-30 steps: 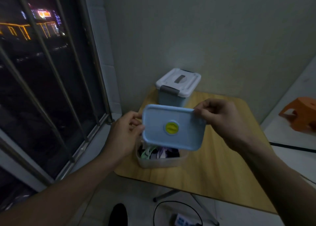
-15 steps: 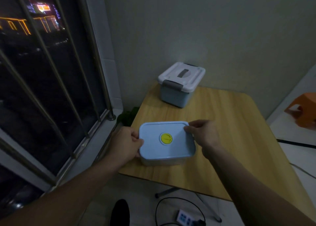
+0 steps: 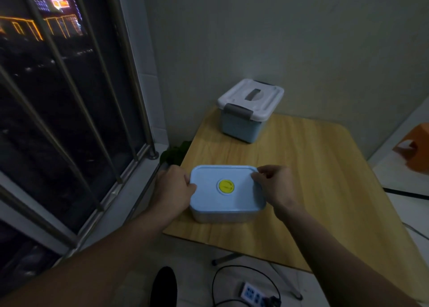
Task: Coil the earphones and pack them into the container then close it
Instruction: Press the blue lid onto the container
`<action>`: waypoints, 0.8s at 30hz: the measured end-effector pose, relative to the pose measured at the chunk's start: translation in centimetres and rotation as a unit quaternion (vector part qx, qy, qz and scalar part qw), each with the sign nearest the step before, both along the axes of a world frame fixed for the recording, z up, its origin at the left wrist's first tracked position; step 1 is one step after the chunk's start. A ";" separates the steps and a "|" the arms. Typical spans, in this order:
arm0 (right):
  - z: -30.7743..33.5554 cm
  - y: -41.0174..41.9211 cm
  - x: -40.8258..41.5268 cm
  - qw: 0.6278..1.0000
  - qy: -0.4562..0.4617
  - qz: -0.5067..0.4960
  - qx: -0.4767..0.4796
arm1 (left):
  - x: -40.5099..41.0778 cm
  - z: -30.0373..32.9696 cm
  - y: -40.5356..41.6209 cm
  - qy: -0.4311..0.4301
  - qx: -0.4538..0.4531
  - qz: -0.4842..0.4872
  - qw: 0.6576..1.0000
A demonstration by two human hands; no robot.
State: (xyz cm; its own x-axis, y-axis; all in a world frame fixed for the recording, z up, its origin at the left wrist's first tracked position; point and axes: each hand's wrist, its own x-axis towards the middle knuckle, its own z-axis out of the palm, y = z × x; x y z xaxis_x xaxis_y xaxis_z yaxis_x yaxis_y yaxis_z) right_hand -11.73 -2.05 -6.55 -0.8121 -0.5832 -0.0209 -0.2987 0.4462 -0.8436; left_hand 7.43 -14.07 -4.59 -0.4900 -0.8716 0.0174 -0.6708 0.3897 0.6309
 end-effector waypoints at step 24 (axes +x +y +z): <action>-1.4 3.3 -0.9 0.997 0.057 -0.060 0.003 | -6.8 -1.4 3.7 -0.042 0.005 0.021 0.999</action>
State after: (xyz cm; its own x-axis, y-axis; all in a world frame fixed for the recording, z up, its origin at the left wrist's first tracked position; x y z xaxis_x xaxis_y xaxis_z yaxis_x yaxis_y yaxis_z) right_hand -12.59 1.24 -7.91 -0.8734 -0.4817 0.0721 -0.3365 0.4897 -0.8044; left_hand 0.66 -10.36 -6.00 -0.4524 -0.8912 -0.0314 -0.7371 0.3539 0.5757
